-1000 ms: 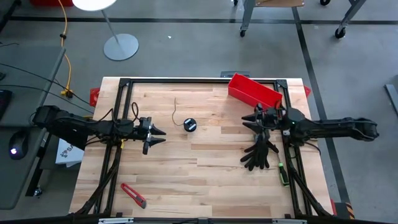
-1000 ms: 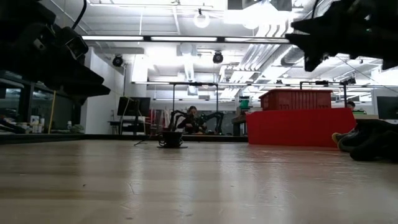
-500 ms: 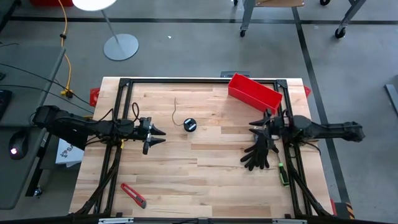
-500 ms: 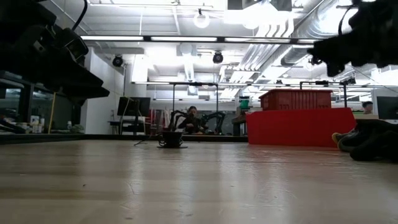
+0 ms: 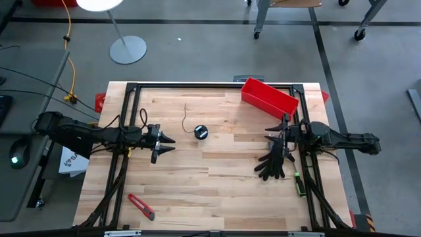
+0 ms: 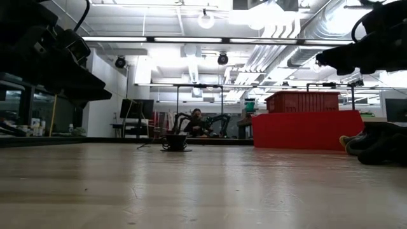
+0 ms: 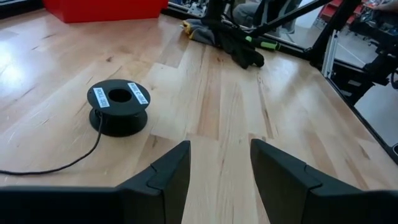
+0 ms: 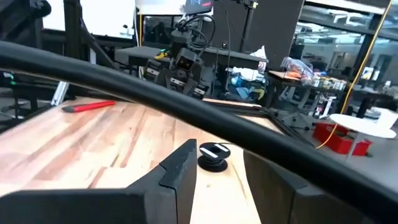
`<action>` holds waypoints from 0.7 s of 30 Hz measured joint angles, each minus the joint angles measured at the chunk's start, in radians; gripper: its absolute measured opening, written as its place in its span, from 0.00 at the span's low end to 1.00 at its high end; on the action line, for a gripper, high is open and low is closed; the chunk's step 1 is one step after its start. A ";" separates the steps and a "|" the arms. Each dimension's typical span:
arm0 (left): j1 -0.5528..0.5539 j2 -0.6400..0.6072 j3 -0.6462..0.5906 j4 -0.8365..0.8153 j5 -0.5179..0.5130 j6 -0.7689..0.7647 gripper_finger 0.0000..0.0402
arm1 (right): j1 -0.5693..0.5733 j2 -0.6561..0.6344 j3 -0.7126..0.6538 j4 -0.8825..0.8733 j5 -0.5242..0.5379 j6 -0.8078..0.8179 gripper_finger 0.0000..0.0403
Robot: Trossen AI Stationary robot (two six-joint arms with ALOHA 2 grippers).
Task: Coil cords
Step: Return to Home Position
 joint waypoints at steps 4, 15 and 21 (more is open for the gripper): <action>0.000 0.000 0.000 -0.001 0.000 0.000 0.40 | -0.001 0.006 0.000 0.001 -0.001 0.044 0.31; 0.000 0.000 0.000 -0.001 0.000 0.000 0.40 | -0.001 0.014 0.000 0.000 -0.003 0.043 0.31; 0.000 0.000 0.000 -0.001 0.000 0.000 0.40 | -0.001 0.014 0.000 0.000 -0.003 0.043 0.31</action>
